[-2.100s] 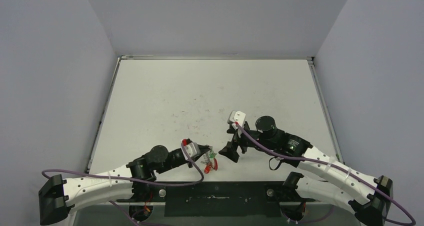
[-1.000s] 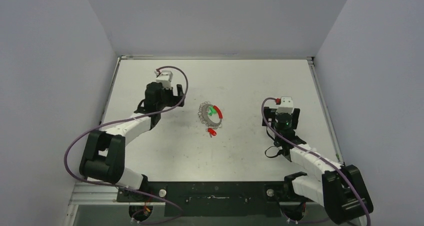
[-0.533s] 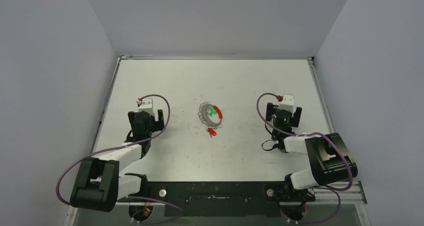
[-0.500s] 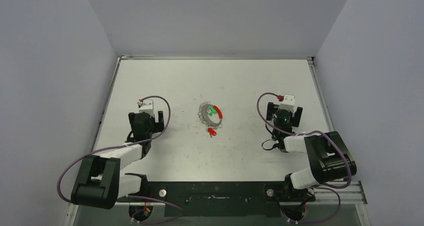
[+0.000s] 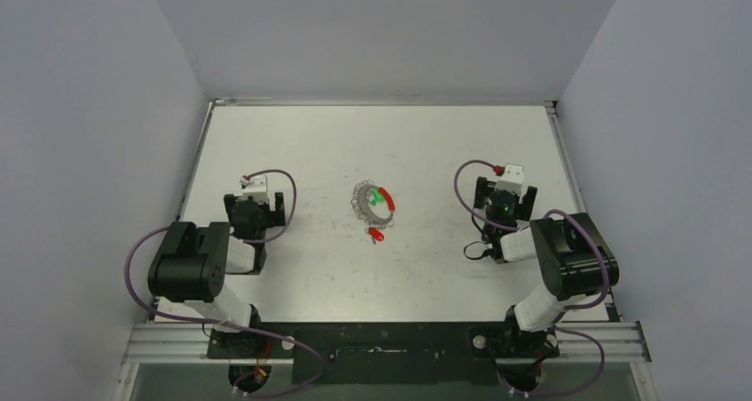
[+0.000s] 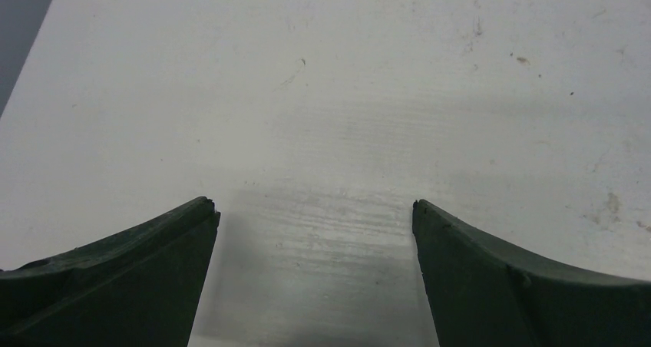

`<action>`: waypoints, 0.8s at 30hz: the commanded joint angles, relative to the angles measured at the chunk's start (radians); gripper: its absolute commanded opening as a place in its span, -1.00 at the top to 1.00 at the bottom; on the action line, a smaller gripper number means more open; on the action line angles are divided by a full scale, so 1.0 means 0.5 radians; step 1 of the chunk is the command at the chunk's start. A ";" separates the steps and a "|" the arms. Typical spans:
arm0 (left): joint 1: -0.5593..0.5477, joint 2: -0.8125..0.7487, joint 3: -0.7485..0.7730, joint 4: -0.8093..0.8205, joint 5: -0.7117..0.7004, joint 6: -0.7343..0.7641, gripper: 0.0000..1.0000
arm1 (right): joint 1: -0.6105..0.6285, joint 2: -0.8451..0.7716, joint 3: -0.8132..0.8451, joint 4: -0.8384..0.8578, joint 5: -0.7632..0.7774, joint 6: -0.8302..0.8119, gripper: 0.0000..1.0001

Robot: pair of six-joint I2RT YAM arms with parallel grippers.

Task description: Put the keys on the keyring

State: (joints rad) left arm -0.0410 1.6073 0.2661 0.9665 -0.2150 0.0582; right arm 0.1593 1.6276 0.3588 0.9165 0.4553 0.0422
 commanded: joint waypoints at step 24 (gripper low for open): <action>0.067 0.005 0.155 0.051 -0.027 -0.105 -0.94 | -0.011 -0.009 0.053 0.036 -0.026 0.029 -1.00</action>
State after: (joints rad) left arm -0.0154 1.6085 0.3138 0.9741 -0.2180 0.0227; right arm 0.1577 1.6279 0.3641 0.9031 0.4511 0.0422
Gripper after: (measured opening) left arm 0.971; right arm 0.999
